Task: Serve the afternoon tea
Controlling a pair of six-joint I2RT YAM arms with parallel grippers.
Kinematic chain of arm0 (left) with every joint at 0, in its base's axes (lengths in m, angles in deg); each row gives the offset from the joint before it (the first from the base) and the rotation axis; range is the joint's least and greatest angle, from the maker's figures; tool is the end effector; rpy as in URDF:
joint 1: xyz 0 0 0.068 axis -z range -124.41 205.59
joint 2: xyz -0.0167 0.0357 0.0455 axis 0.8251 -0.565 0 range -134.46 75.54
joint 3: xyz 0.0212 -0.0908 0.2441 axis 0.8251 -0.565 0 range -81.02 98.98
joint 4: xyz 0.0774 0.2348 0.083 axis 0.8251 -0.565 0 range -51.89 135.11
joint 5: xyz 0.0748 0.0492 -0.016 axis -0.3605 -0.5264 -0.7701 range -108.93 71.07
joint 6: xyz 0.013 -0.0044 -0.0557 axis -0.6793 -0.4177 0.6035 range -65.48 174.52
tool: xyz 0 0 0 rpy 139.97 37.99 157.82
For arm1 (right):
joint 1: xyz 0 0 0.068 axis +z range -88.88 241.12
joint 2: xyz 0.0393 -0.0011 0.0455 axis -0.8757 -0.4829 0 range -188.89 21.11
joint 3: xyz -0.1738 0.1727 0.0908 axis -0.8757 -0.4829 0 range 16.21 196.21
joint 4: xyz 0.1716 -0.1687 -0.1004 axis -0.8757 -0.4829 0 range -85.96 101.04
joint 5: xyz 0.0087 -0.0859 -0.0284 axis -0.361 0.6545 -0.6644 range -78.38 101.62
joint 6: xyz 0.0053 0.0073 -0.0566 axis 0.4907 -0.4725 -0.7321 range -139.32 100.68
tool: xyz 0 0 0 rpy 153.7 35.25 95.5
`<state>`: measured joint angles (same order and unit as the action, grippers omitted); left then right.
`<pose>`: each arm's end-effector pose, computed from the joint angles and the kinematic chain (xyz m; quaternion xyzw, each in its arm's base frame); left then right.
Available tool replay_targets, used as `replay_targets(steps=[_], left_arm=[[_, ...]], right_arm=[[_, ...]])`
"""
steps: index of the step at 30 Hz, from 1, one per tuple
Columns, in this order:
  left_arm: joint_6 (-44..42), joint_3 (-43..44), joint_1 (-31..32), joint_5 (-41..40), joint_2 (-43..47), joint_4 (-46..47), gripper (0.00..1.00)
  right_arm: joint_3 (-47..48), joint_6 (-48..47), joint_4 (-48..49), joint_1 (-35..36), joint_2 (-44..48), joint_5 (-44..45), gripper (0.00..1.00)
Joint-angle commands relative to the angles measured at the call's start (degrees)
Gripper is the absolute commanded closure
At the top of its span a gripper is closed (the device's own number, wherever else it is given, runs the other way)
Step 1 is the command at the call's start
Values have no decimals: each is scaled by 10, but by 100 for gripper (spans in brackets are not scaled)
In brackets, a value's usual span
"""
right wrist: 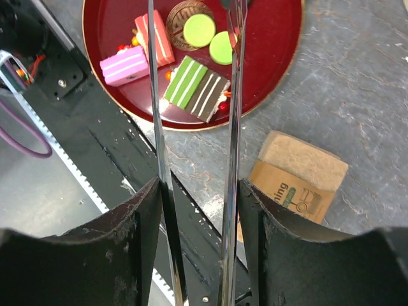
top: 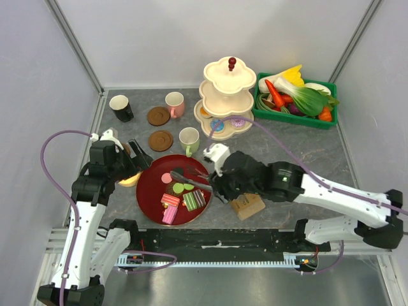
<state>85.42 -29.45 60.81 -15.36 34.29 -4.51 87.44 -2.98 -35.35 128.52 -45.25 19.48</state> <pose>0.1479 -0.0160 0.3099 -0.1878 0.8837 -0.1594 0.3980 0.0984 0.2219 0.3492 -0.3667 0.8330 0.2268 0.3467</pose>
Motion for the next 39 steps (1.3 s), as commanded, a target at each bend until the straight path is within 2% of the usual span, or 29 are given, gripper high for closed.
replay_targets(steps=[1, 22, 39], left_arm=[[-16, 20, -1, 4, 12, 1, 2], [-21, 19, -1, 4, 16, -4, 2], [-23, 9, -1, 1, 14, 0, 2]], right_arm=[[54, -34, 17, 46, -64, 59, 43], [167, -81, -7, 63, -316, 206, 43], [167, -131, 2, 72, -329, 190, 43]])
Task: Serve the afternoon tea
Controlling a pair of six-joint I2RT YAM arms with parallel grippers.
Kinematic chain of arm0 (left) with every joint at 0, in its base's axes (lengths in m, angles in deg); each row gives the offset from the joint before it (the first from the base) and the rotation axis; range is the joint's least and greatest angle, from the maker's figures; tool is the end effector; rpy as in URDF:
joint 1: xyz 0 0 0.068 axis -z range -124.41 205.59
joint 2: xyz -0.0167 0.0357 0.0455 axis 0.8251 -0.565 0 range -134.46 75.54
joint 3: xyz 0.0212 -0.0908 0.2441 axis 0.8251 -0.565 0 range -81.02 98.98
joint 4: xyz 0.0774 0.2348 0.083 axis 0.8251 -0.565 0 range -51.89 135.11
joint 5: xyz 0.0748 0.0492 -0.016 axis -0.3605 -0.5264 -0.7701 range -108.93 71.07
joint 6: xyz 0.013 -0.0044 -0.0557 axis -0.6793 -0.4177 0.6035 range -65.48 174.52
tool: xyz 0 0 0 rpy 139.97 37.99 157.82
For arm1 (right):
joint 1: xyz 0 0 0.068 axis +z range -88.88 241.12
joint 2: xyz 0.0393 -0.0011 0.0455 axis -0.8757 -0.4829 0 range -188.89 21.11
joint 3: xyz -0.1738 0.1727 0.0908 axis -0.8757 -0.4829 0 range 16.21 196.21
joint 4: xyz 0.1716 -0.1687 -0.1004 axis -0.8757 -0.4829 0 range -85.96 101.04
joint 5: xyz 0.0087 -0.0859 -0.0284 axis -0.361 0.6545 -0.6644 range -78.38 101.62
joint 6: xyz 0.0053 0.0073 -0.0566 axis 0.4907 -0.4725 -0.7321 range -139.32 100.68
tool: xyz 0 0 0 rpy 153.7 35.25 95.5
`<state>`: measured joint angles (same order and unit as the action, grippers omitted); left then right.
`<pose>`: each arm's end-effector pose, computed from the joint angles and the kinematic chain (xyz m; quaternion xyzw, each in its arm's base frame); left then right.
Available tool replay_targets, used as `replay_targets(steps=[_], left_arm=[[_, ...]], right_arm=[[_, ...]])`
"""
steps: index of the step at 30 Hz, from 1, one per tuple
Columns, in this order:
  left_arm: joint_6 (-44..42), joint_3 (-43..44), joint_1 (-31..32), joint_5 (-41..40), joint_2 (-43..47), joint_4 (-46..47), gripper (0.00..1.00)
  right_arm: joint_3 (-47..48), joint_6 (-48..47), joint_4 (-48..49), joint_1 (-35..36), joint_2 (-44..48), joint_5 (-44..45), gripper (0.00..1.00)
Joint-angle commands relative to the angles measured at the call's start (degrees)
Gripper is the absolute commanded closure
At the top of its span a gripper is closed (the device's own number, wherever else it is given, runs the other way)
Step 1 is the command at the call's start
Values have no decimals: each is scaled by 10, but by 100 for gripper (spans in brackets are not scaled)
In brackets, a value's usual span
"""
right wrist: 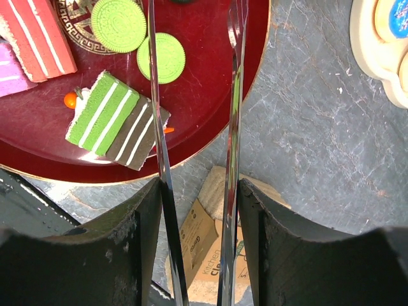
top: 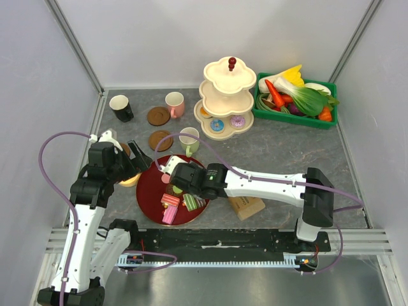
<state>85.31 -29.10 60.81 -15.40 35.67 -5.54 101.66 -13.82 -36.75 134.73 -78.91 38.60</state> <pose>0.1417 -0.0154 0.3133 -0.1863 0.8813 -0.1604 0.4036 0.1211 0.3463 0.2607 -0.4826 0.8135 -0.0268 0.3233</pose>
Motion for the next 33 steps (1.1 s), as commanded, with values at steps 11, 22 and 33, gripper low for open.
replay_targets(steps=[11, 22, 33], left_arm=[[-22, 5, -1, 0, 1, 10, 2], [-24, 5, -1, -2, 2, 10, 2], [-24, 4, 0, -2, 2, 10, 2]], right_arm=[[38, -37, 6, 10, -27, 24, 43], [45, -36, 16, 9, -46, 27, 46], [43, -22, 17, 2, -50, 11, 49]])
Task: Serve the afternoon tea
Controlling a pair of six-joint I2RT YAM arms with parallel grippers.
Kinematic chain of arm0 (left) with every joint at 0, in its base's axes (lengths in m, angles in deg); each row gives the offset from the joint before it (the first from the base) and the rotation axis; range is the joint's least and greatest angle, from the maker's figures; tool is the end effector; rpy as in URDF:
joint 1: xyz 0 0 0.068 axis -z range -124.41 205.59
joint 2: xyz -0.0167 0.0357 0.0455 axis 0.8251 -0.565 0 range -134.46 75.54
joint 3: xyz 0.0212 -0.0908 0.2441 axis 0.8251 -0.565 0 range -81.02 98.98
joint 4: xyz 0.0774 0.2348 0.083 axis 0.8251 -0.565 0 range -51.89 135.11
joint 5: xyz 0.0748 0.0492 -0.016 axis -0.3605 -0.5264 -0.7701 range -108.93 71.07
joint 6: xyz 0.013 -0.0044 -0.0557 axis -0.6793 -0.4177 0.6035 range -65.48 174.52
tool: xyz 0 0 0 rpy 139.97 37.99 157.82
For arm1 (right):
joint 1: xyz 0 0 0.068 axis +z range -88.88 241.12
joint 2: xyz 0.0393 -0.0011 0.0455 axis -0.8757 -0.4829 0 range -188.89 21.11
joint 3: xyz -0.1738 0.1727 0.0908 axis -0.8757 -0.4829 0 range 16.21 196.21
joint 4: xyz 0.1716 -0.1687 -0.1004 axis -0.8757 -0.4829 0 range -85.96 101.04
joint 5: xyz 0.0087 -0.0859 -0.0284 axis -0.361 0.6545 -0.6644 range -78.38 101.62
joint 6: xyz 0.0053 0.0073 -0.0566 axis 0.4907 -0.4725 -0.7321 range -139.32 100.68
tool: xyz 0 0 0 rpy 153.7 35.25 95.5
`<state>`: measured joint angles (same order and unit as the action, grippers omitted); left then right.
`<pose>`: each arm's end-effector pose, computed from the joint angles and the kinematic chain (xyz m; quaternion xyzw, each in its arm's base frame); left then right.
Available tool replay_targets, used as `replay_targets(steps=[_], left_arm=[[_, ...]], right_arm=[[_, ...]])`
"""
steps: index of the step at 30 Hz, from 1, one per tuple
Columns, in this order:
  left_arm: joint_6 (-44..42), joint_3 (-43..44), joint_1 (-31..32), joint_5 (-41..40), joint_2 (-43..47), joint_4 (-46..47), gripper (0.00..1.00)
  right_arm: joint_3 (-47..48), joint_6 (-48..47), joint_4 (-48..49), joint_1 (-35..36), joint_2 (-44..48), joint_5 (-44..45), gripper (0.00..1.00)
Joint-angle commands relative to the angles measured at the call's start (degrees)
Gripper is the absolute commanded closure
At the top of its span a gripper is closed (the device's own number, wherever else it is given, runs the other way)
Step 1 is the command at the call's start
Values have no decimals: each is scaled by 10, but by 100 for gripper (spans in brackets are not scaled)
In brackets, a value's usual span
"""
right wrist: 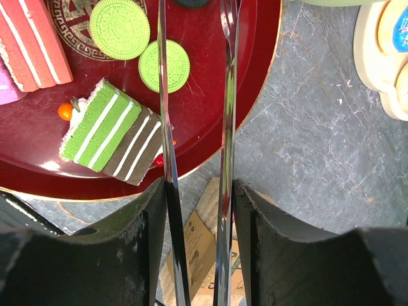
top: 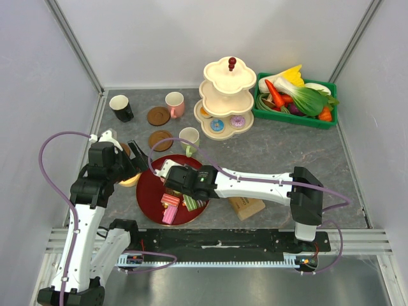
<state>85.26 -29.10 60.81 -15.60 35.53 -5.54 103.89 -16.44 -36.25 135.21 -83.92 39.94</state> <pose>0.1422 -0.0153 0.3130 -0.1869 0.8818 -0.1584 0.4031 0.1236 0.3634 0.2422 -0.5071 0.8004 -0.0544 0.3151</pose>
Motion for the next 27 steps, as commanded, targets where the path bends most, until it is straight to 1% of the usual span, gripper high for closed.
replay_targets(steps=[1, 13, 27], left_arm=[[-24, 4, -1, -1, 4, 10, 2], [-24, 7, -1, -1, 2, 10, 2], [-22, 14, -1, 0, 3, 10, 2]], right_arm=[[20, 5, 12, -3, 0, -5, 49], [23, 3, 11, -2, 12, 15, 52], [30, 15, 4, -2, 69, 36, 54]])
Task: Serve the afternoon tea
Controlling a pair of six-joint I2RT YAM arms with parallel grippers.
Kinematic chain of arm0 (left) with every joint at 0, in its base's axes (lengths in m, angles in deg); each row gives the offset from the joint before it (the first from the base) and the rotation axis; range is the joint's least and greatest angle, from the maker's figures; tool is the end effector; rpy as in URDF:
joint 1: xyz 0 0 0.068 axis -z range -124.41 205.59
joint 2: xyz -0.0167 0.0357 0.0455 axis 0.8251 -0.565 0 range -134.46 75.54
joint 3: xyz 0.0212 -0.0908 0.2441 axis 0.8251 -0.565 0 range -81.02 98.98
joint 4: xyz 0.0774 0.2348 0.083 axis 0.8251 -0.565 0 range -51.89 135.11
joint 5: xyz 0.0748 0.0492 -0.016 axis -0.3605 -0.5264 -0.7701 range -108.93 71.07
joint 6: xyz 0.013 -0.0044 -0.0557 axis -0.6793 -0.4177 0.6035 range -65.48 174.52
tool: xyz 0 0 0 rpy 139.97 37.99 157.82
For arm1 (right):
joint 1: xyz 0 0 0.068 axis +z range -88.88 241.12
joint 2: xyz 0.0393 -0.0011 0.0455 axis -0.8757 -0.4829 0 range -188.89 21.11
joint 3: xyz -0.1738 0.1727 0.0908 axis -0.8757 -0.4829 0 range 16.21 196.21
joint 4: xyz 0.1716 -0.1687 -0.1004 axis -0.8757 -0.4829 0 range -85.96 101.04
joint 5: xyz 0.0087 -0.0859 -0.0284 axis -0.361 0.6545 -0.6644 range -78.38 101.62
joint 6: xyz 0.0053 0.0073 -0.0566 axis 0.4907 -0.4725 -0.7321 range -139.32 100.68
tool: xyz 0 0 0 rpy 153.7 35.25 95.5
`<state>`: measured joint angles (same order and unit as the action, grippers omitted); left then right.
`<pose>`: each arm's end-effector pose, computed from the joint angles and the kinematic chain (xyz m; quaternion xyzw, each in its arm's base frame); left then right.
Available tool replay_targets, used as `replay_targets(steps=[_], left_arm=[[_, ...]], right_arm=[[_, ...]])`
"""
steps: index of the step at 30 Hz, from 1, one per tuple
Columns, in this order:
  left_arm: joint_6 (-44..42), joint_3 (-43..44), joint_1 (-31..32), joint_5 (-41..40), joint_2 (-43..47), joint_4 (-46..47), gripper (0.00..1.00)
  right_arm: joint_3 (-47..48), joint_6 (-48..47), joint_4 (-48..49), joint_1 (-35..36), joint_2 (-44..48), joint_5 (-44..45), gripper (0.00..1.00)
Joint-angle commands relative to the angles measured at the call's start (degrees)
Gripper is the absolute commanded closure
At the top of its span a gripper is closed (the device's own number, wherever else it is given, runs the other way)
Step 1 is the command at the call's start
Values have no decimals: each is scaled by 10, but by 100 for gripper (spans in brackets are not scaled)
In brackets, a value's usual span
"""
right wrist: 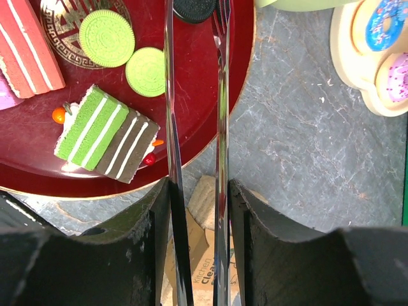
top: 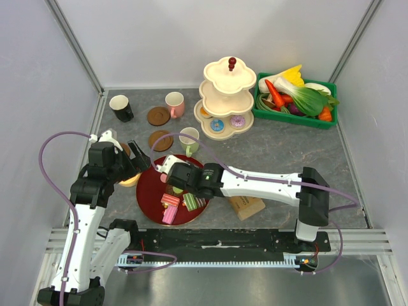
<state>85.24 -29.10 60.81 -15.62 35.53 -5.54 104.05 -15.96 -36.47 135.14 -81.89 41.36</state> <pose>0.1422 -0.0153 0.3130 -0.1868 0.8818 -0.1581 0.4032 0.1235 0.3581 0.2561 -0.4936 0.8013 -0.0519 0.3341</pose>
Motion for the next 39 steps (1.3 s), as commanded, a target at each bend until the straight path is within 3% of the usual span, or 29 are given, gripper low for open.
replay_targets(steps=[1, 22, 30, 39], left_arm=[[-22, 14, 0, 1, 3, 9, 2], [-18, 17, 0, 0, 2, 10, 2], [-16, 20, -1, 0, 1, 9, 2], [-14, 19, -1, -1, -3, 10, 2]], right_arm=[[29, 13, 7, -1, 55, 21, 55], [46, 21, 10, -1, 145, 75, 60], [77, 6, 11, -7, 150, 147, 60], [105, -12, 43, -109, 121, 168, 61]])
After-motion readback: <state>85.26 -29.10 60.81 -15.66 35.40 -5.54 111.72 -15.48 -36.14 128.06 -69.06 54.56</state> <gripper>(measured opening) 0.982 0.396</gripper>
